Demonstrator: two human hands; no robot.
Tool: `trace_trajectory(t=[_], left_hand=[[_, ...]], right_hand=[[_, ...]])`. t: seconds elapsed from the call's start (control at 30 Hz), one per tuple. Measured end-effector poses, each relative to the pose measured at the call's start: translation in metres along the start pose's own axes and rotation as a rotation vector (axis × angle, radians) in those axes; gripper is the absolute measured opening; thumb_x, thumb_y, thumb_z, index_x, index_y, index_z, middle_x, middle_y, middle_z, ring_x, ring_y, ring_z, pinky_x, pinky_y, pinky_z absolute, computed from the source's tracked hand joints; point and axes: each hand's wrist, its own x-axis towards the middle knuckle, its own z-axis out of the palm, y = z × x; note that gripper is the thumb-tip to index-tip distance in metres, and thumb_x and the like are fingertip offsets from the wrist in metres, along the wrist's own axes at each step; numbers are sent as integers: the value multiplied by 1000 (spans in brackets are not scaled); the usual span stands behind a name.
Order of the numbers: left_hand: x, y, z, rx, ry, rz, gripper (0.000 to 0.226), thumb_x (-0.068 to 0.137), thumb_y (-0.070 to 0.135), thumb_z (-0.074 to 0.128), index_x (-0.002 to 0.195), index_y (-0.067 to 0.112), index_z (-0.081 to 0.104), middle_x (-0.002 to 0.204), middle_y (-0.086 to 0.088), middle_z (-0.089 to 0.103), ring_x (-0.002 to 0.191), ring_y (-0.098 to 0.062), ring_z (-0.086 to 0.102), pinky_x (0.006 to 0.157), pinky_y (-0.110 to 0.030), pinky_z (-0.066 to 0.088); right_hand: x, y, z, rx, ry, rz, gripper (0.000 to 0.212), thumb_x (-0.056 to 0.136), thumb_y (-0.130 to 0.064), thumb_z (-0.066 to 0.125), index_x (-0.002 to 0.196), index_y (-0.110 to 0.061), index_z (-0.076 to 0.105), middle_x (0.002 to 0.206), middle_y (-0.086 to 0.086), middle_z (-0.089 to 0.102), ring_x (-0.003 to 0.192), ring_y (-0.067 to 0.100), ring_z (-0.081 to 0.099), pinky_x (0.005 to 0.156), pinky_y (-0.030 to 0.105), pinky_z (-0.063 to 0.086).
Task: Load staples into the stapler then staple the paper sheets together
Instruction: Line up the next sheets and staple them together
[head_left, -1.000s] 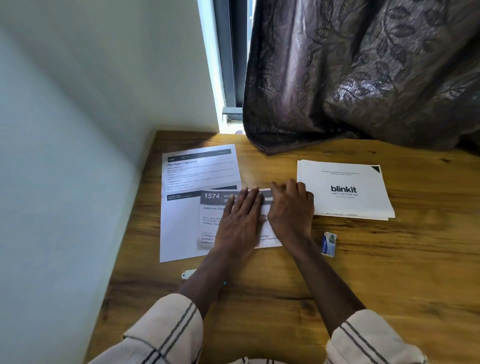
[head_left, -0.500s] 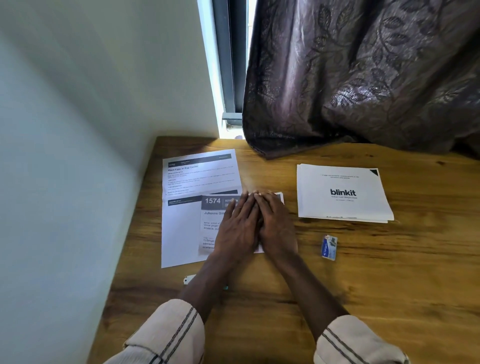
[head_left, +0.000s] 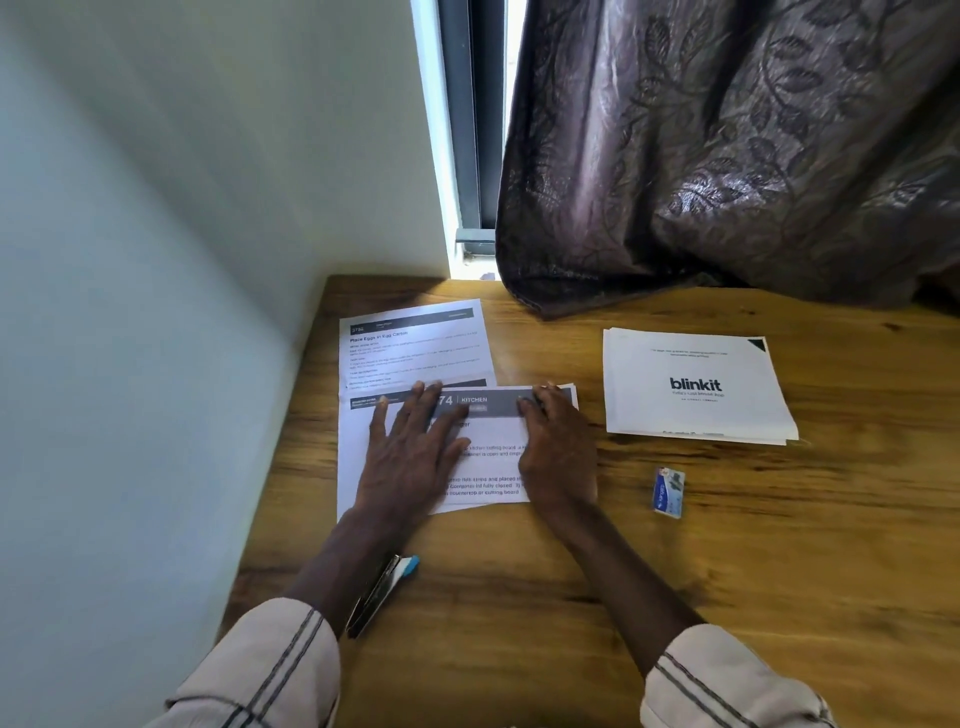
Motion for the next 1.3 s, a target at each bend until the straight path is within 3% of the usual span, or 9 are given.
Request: trace_trajectory(t=[0.1,0.2,0.4,0.67,0.77,0.93,1.03,1.13,1.3], left_hand=[[2,-1,1,14,7,1,55,107,55,21,155,33,37,170,-6,26,160,-25,16,125,-62,13],[0,-2,2,27,13,10,54,107,54,22,155,34,36,170,-5,26,160,-24,16,125,-61,14],[0,-2,-1,-19,13,19,56,106,56,21,154,34,38,170,-6,26,159,-26,18,125,-63,14],[-1,1,-6,-22,-1,17,60,104,61,21,154,32,40,169,-8,27,158,-29,21,125,-62,14],[1,2,-8,2,-38,11,67,101,66,17,155,32,39,170,-8,25,158,-30,20,125,-61,14],[-11,0,-25,-39,-90,-4,84,90,79,17,161,35,25,175,-3,-6,161,-26,-4,126,-58,1],[-42,-3,-52,-86,-78,-141,86,84,84,28,153,35,40,170,-3,23,156,-27,21,123,-58,19],[-78,-10,-76,-73,-201,-241,88,69,93,35,133,35,53,138,2,56,129,-23,52,105,-47,41],[-108,-7,-85,-106,-333,-376,74,64,88,65,110,33,47,110,10,65,101,-20,65,77,-36,46]], right_hand=[[-4,-23,4,39,2,112,44,96,-29,64,136,-14,56,147,16,51,140,34,44,114,50,42],[-10,-26,7,-52,-9,85,54,102,-53,46,144,-20,48,153,17,43,146,37,36,120,56,29],[-12,28,-15,-203,-12,82,64,102,-63,24,146,-21,44,151,15,43,144,37,36,120,62,22],[-11,26,-19,-261,14,1,52,103,-49,47,143,-16,46,150,19,45,141,39,41,118,60,28],[-7,9,-13,-137,21,-78,54,102,-49,48,145,-16,46,154,19,42,144,37,37,120,55,29],[-7,-14,10,13,-144,-101,59,102,-53,40,153,-25,40,166,10,30,155,31,22,126,48,11],[-6,-11,11,23,-124,-96,57,101,-53,41,151,-25,44,163,11,34,153,32,26,126,51,17],[-7,-11,11,24,-101,-104,57,101,-52,41,149,-23,46,161,13,37,151,33,30,124,52,21],[-7,-10,10,22,-93,-120,54,101,-50,43,147,-21,47,159,14,38,149,35,31,123,53,23]])
